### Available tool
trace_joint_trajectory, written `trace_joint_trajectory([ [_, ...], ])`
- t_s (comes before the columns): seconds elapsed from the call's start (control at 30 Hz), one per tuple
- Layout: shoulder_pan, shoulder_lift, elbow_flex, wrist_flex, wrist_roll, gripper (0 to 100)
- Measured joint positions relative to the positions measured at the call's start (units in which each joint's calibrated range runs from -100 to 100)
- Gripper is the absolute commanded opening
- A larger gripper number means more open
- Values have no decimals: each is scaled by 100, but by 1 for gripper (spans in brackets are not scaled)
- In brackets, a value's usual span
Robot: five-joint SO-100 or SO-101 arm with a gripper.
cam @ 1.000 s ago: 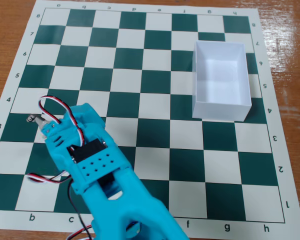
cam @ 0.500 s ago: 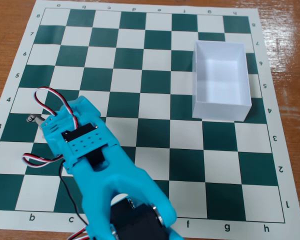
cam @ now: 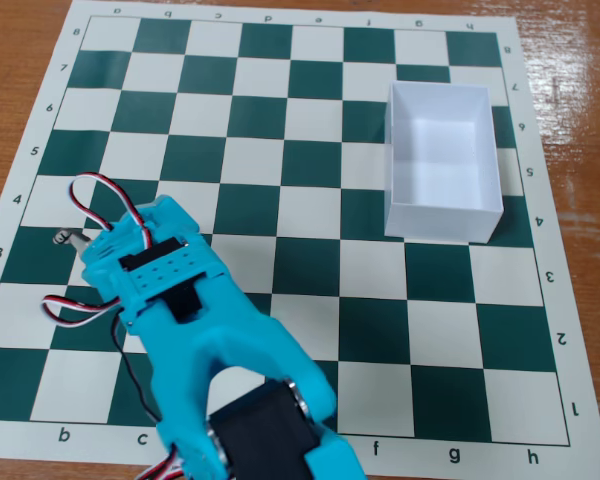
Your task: Grab the toy horse and put it in the box.
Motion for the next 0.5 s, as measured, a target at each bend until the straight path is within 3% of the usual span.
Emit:
trace_joint_trajectory([
  [0.5, -217, 1098, -716, -219, -83, 29],
])
